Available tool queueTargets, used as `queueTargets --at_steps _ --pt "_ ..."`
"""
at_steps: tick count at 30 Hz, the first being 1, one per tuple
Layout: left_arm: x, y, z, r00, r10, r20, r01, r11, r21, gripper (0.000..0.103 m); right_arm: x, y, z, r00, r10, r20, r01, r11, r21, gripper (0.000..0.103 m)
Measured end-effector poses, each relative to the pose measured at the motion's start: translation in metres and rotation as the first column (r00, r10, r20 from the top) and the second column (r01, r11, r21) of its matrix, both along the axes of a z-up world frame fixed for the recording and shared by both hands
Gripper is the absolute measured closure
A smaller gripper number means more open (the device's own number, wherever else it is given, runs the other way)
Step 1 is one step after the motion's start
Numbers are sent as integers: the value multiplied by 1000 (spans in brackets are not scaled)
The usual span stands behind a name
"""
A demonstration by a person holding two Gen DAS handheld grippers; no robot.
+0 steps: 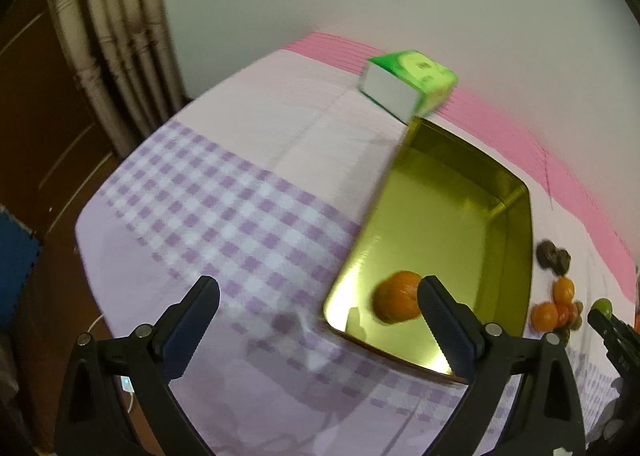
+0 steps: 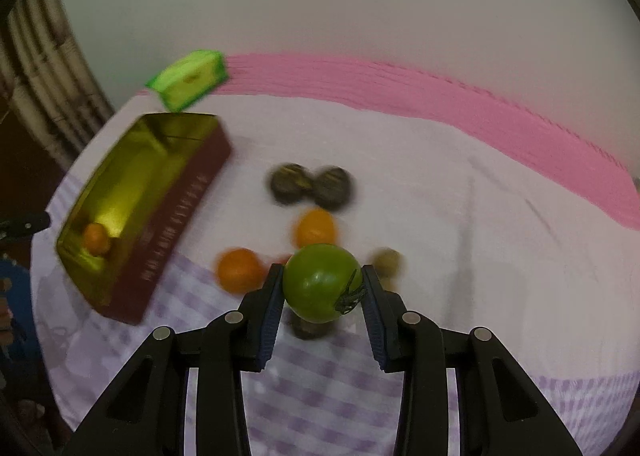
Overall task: Organize fruits
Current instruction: 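Grasp the green tomato with the right gripper and lift it, then lower the green tomato into the tray and open the right gripper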
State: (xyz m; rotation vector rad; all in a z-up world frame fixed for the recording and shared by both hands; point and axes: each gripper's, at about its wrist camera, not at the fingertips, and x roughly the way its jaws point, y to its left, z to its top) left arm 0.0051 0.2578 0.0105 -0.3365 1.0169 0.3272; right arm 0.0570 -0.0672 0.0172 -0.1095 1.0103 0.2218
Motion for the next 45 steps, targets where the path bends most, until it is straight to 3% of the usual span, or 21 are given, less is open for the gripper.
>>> queueTargets --at_steps 9,17,26,45 --pt "-13 41 0 992 122 -4 -122 992 -31 5 7 107 9 977 211 6 -211 977 19 64" --pt "-12 44 -7 992 122 -21 -123 991 -55 5 13 176 -16 944 323 -58 -324 946 -2 64" --pt "-10 42 -11 992 116 -41 -118 992 -47 5 13 201 -49 920 368 -136 -377 924 -54 64" --pt "-8 36 -11 994 101 -43 -102 994 -33 5 18 186 -52 928 344 -142 -362 922 -137 64"
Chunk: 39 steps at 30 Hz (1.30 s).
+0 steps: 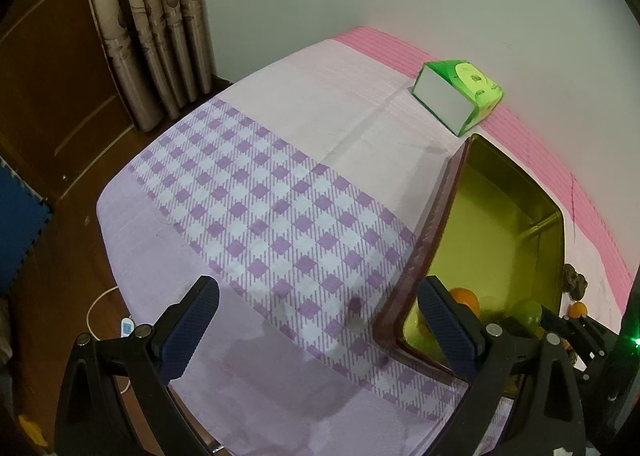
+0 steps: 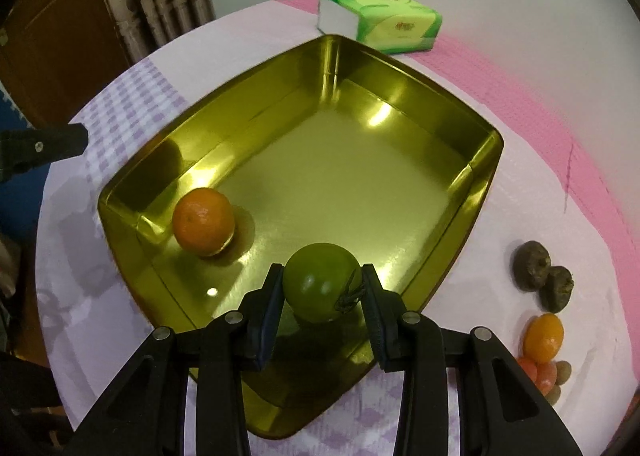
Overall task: Organize fruits
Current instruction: 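Lower the green tomato into the tray and open the right gripper, then withdraw the right gripper and move the left gripper to another mandarin, closing on it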
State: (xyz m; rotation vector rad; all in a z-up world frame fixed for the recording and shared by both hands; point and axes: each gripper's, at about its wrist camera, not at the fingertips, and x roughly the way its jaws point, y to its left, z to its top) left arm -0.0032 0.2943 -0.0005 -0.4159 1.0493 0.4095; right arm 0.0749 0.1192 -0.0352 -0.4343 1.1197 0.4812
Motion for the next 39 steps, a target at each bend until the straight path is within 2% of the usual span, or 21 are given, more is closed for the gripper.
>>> queueTargets --at_steps 12,18,20,22,25,29,33,36,39 --pt "0 0 -1 1000 1 -2 -1 1000 -2 5 5 -4 2 1000 -22 -16 22 999 29 61" --pt "0 0 0 1000 2 -4 -2 1000 -2 5 -2 2 2 1000 2 -30 0 998 59 43" --pt "0 0 -1 1000 0 -3 0 1000 -3 5 -4 2 4 999 10 -32 -8 997 80 33" --pt "0 -1 -1 1000 -3 -1 3 1000 -2 5 -6 1 8 1000 9 -23 -6 995 104 28" --pt "-1 -1 -2 1000 -6 1 6 1000 2 5 -8 -7 20 1000 -13 -6 14 985 170 26" --pt "0 -3 -2 1000 -11 2 11 1000 9 5 -10 -35 40 997 -74 32 63 965 255 14" --pt "1 -9 3 999 -35 11 34 999 33 5 -9 -84 51 981 -184 63 158 944 291 12" --pt "2 -18 7 997 -71 23 69 996 56 5 -4 -133 52 952 -295 82 264 926 271 10" --pt "3 -26 11 994 -105 37 102 992 78 5 -2 -184 45 908 -404 109 374 901 221 8"
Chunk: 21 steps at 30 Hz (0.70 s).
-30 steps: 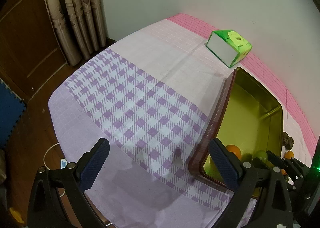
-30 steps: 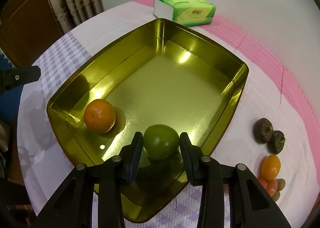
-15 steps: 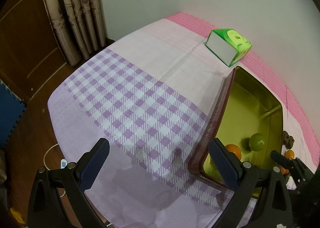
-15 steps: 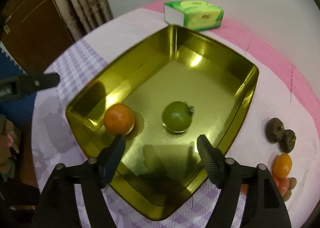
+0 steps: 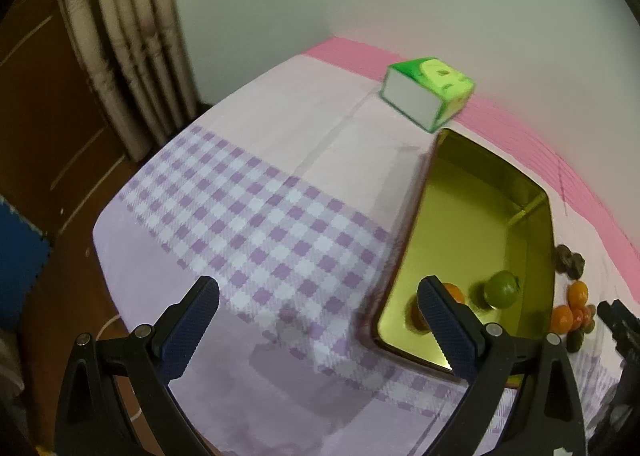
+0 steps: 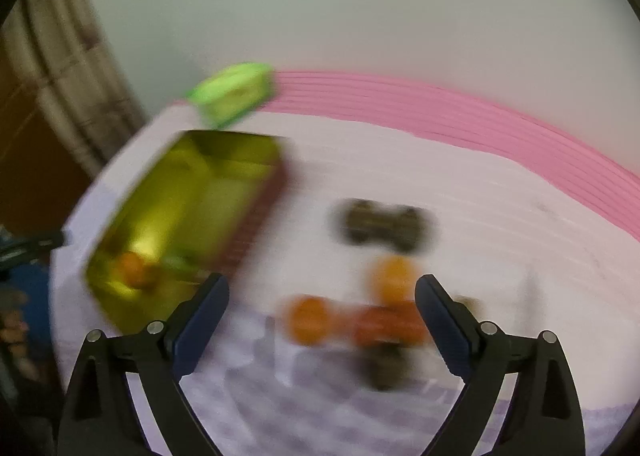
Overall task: Organize fruits
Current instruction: 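Withdraw the right gripper and move the left gripper to another mandarin, closing on it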
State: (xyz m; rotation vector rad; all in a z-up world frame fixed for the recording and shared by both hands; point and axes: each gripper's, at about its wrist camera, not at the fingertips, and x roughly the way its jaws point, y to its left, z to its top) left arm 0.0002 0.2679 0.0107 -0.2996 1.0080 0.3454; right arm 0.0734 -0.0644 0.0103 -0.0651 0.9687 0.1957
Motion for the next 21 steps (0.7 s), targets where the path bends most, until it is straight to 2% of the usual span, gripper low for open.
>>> queueTargets --at_steps 3,7,12,14,21 --pt "0 -11 2 1000 -13 2 13 1000 27 5 1 -49 -8 994 -108 0 108 994 -32 6" --pt "1 -31 7 998 -55 14 55 997 45 5 1 -101 -25 979 -203 4 202 974 -98 5" --pt "4 -72 13 985 -168 27 166 984 62 5 2 -131 -47 974 -227 -11 223 965 -135 5" --pt "8 -96 14 971 -237 16 235 968 87 5 3 -138 -52 974 -228 -9 224 965 -139 5" --pt "22 -163 9 920 -391 0 391 920 34 5 6 -150 -54 982 -191 14 191 974 -119 0"
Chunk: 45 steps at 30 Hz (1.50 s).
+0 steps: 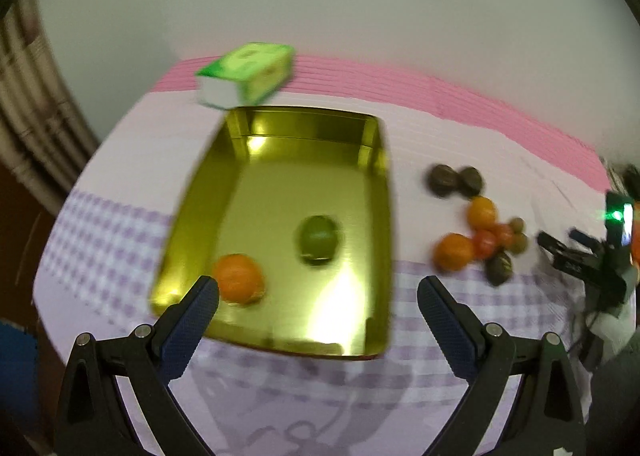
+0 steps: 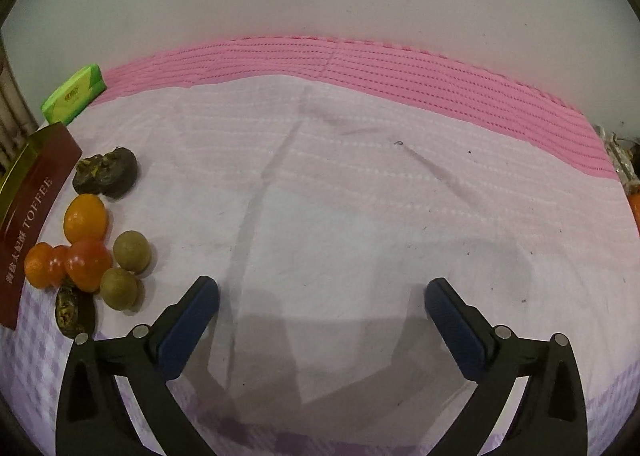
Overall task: Organize fruits
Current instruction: 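Withdraw the right gripper and move the left gripper to another mandarin, closing on it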
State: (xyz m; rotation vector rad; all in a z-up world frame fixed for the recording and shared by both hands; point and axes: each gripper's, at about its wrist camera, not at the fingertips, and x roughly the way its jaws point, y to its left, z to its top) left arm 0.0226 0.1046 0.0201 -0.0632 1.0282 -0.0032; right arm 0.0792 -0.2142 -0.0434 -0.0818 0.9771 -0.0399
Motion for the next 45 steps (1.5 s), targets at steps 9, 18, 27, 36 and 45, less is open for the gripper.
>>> queueTargets --at_steps 9,18,27,36,45 --pt "18 -72 -14 985 -171 -35 171 985 -6 5 -6 -3 -5 997 70 32 -69 998 -5 0" --pt "40 -100 -30 972 -217 -92 215 976 -31 21 -7 -4 -5 997 70 33 -70 998 -4 0" --pt "56 -106 -47 965 -221 -143 216 975 -50 41 -6 -4 -5 997 70 33 -70 998 -4 0" --pt "64 -112 -57 958 -230 -170 222 973 -67 50 -7 -4 -5 997 70 33 -70 998 -4 0" --pt "70 -113 -66 957 -218 -191 206 975 -81 60 -7 -4 -5 997 70 34 -70 998 -4 0"
